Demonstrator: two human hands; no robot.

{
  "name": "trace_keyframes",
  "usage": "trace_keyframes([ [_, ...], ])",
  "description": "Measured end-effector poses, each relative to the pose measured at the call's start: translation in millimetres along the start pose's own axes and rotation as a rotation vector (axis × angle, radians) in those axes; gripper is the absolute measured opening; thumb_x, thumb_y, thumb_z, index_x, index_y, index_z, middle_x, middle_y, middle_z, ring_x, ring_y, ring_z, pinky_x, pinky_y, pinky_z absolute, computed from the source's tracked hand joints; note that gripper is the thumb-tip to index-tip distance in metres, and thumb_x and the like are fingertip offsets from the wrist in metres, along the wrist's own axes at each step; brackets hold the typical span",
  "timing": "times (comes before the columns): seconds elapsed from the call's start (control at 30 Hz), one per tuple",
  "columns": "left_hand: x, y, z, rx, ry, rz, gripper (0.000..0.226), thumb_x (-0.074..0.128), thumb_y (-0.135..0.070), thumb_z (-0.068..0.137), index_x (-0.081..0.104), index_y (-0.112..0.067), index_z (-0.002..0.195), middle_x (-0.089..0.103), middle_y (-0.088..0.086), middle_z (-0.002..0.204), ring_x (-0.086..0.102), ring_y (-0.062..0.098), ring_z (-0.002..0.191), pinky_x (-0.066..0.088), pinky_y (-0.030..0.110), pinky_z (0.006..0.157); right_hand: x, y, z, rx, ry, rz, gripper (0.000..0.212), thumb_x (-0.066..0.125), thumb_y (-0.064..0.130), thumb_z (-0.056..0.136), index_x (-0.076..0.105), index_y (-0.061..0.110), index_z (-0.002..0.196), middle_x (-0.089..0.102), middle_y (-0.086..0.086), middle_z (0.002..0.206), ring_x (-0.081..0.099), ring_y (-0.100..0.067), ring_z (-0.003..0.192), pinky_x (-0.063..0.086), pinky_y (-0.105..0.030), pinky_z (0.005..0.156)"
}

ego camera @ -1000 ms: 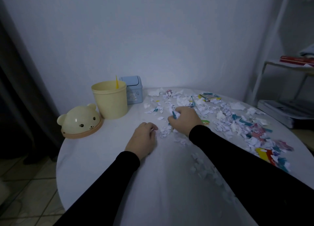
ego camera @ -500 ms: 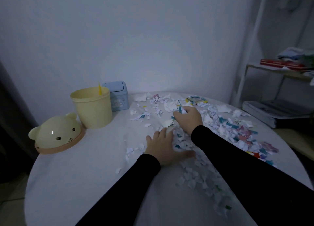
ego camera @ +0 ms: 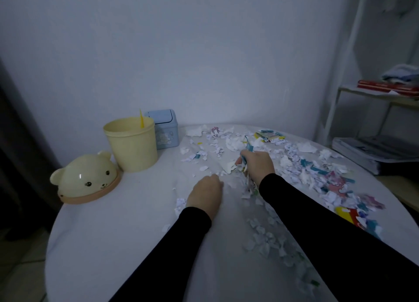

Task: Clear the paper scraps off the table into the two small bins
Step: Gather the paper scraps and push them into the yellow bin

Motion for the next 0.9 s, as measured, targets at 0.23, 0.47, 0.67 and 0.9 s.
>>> trace_keyframes([
  [0.23, -36.0, 24.3, -7.7, -0.139, -0.240, -0.598, 0.029, 0.050, -0.028, 0.097, 0.053, -0.012, 0.074, 0.054, 0.005, 0.068, 0.052, 0.023, 0.076, 0.026, 0.024, 0.061, 6.6, 7.0, -3.5, -0.055, 0.016, -0.007, 0.020, 0.050, 0.025, 0.076, 0.053, 0.007, 0.067, 0.063, -0.030, 0.084, 0.050, -0.032, 0.061, 0.039, -0.030, 0.054],
  [0.47, -58.6, 54.4, -7.0, -0.253, -0.338, -0.950, 0.039, 0.048, -0.036, 0.096, 0.047, -0.014, 0.064, 0.043, 0.004, 0.062, 0.037, 0.014, 0.056, 0.029, 0.025, 0.050, 27.3, 29.6, -10.3, -0.082, 0.093, 0.068, 0.030, 0.056, 0.031, 0.074, 0.039, 0.010, 0.062, 0.034, -0.013, 0.062, 0.030, -0.022, 0.057, 0.025, -0.030, 0.053],
  [0.67, -50.4, 79.6, -5.3, -0.343, -0.337, -1.150, 0.036, 0.050, -0.034, 0.096, 0.048, -0.013, 0.066, 0.048, 0.005, 0.062, 0.042, 0.018, 0.062, 0.034, 0.033, 0.063, 66.7, 49.8, -4.0, -0.153, 0.130, 0.111, 0.030, 0.057, 0.030, 0.077, 0.035, 0.014, 0.063, 0.030, -0.010, 0.064, 0.033, -0.020, 0.060, 0.024, -0.030, 0.056],
  [0.9, -64.9, 92.1, 16.3, -0.328, -0.334, -1.352, 0.031, 0.048, -0.029, 0.098, 0.047, -0.013, 0.072, 0.038, -0.002, 0.055, 0.034, 0.012, 0.051, 0.027, 0.026, 0.052, 102.1, 78.1, 15.5, -0.228, 0.184, 0.037, 0.043, 0.055, 0.019, 0.085, 0.027, 0.016, 0.053, 0.026, 0.002, 0.047, 0.024, -0.016, 0.046, 0.018, -0.022, 0.036],
])
Point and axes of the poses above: each hand's wrist, its own z-axis towards the middle knuckle, its own x-axis out of the palm, y = z × x, the point moved 6 cm from there along z, towards the middle knuckle
